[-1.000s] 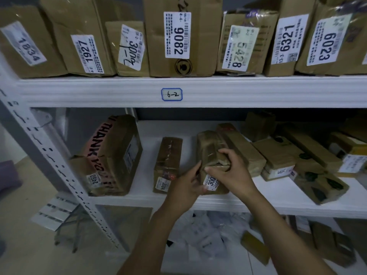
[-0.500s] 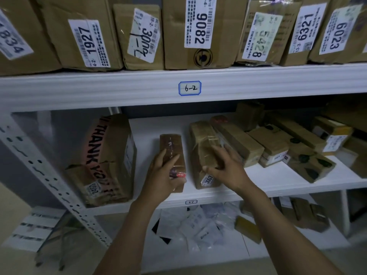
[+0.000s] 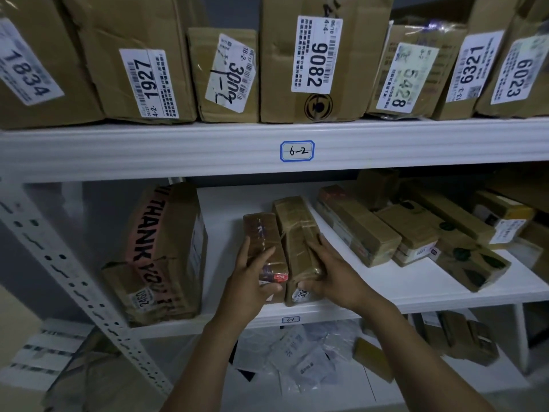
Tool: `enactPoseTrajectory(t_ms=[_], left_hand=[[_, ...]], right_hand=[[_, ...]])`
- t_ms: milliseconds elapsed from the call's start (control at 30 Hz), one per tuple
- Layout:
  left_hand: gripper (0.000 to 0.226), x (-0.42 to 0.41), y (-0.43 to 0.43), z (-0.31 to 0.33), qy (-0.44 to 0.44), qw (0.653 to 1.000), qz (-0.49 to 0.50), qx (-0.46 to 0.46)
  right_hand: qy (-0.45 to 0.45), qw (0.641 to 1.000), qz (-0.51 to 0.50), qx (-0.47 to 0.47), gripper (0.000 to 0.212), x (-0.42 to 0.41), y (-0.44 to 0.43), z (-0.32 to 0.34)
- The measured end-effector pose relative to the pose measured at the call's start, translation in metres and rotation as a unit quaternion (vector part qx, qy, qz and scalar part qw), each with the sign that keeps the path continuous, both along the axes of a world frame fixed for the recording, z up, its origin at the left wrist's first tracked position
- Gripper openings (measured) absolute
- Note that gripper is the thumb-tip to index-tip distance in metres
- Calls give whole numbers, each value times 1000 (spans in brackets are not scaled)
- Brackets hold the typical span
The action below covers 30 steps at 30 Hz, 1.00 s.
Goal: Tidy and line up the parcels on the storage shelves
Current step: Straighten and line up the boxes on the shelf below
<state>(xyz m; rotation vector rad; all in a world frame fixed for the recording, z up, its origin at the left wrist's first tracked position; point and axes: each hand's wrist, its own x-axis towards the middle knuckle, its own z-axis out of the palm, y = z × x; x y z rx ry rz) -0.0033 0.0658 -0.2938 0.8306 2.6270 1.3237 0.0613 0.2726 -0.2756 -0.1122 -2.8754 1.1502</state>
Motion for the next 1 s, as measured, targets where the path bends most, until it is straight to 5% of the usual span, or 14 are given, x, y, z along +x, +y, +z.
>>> enactPoseTrajectory(t_ms=[333, 433, 567, 733, 1000], left_hand=[[70, -8, -6, 4, 21, 999, -37, -21], [79, -3, 0, 8, 71, 992, 11, -108], [87, 2, 20, 20, 140, 958, 24, -248], [107, 9, 44, 30, 136, 944, 31, -298], [107, 11, 53, 27, 144, 933, 55, -326]], right_hand=[[9, 999, -15, 32, 94, -1, -4, -1], [-22, 999, 20, 28, 92, 3, 1, 8], [14, 999, -34, -28, 60, 5, 22, 22], [17, 957, -167, 237, 51, -10, 86, 11], [7, 919, -182, 349, 46, -22, 123, -10]])
